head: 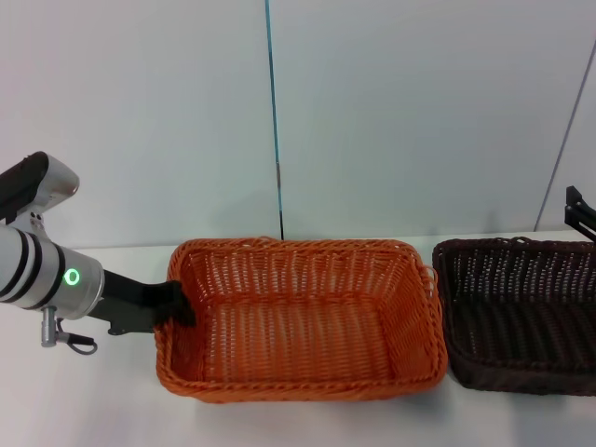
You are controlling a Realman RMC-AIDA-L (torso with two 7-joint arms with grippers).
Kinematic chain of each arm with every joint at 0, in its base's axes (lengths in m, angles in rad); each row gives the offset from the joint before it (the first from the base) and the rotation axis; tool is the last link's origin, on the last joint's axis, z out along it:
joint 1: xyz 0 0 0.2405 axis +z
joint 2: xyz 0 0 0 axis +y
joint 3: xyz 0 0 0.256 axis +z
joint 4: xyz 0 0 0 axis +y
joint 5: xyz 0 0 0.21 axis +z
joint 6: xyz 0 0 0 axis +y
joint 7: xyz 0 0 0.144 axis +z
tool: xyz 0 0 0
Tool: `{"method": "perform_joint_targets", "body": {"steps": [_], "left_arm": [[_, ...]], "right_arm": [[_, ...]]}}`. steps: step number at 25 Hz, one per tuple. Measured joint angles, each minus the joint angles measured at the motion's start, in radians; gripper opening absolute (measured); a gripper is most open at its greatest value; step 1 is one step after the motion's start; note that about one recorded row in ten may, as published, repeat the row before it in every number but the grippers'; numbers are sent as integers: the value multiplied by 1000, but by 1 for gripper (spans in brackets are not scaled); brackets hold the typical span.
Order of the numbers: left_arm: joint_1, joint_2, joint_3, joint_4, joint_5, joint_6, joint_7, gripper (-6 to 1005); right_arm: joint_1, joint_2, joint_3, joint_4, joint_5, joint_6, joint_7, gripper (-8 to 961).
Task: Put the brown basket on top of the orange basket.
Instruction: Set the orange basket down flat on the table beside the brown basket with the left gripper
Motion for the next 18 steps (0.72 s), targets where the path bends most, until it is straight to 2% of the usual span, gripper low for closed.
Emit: {"method": "perform_joint_targets", "body": {"steps": [18], "left_arm": [[-7,-3,5,31,-1,25,39,159]], "right_arm": [[7,-14,-4,-5,6,8,2,945]]}}
